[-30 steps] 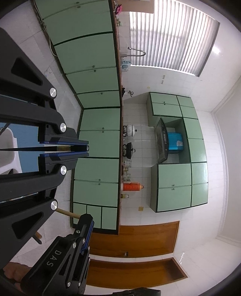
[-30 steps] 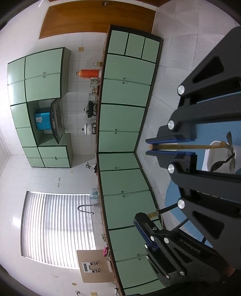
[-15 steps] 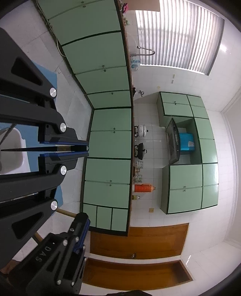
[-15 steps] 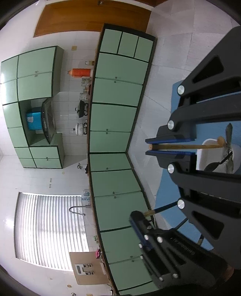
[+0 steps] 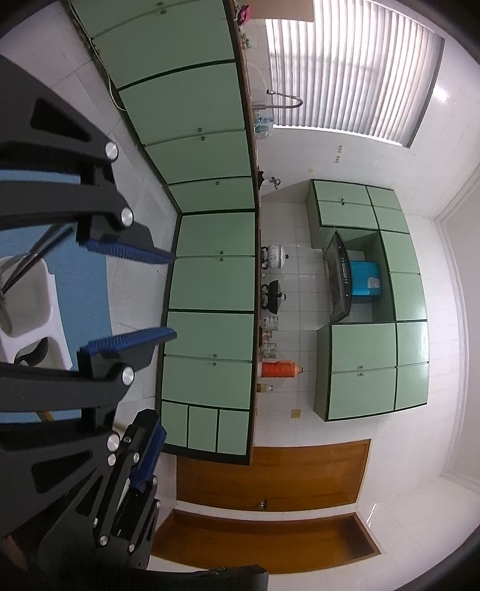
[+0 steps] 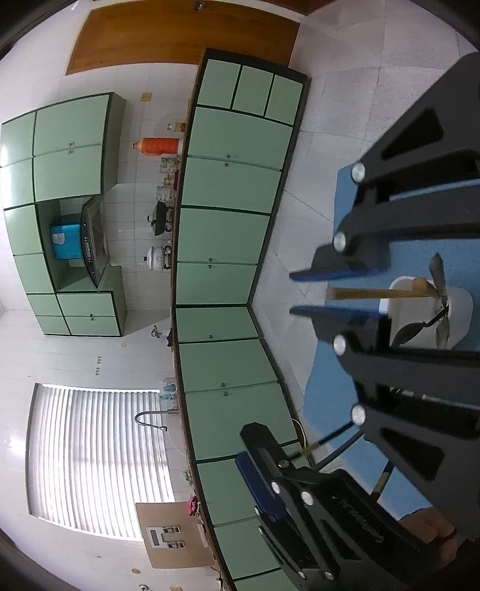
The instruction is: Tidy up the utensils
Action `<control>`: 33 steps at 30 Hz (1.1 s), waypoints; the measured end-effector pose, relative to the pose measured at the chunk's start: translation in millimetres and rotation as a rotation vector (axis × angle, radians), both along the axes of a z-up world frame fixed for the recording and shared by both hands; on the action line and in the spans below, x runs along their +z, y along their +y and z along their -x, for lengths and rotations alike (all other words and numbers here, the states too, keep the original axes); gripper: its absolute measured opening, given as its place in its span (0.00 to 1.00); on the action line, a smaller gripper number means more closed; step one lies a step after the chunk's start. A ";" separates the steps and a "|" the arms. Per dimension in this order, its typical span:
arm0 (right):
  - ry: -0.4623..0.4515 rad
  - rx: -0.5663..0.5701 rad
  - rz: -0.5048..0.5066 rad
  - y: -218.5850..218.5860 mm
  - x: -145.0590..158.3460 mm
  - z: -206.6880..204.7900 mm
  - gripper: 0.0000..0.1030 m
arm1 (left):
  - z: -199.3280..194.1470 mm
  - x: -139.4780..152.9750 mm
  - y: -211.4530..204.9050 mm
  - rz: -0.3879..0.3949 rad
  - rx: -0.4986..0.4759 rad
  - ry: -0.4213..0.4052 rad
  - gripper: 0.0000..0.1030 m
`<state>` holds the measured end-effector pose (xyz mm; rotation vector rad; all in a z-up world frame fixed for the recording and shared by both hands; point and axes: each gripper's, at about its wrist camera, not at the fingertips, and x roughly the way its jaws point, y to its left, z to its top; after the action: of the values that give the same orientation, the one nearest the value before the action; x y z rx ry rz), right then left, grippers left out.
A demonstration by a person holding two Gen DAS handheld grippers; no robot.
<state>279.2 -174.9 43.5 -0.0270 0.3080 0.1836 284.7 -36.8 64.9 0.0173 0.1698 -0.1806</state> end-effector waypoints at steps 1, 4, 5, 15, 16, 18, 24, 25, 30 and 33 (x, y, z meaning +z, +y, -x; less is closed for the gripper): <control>-0.004 -0.002 -0.001 -0.5 1.4 2.2 0.18 | 1.9 0.7 0.6 0.001 0.000 -0.001 0.35; -0.012 -0.003 -0.011 -2.9 5.6 8.5 0.21 | 8.7 3.1 4.4 0.013 0.001 -0.004 0.35; -0.015 -0.005 -0.011 -2.9 6.4 10.5 0.22 | 12.4 3.7 6.0 0.017 0.001 -0.007 0.35; -0.052 0.002 -0.019 -0.6 8.3 51.3 0.33 | 49.9 -0.4 14.9 0.024 0.020 -0.004 0.38; -0.054 0.005 -0.021 0.1 7.8 56.6 0.34 | 54.2 -1.5 15.9 0.023 0.021 -0.001 0.38; -0.056 0.009 -0.023 1.9 6.8 65.9 0.35 | 62.2 -2.9 17.5 0.022 0.024 0.005 0.39; -0.068 0.012 -0.030 4.8 2.3 93.9 0.40 | 88.4 -9.1 23.5 0.021 0.028 0.017 0.40; -0.068 0.009 -0.036 4.0 1.4 99.2 0.41 | 93.2 -9.7 24.4 0.017 0.031 0.016 0.40; -0.075 -0.009 -0.055 0.4 -1.5 119.9 0.47 | 111.1 -14.2 30.0 0.020 0.043 0.032 0.43; -0.073 -0.023 -0.052 -1.2 -4.8 130.9 0.53 | 122.3 -18.7 33.3 0.018 0.057 0.045 0.47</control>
<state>148.3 -176.1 38.7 0.0217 0.2309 0.1672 162.4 -3.4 46.2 -0.0099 0.2131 -0.1259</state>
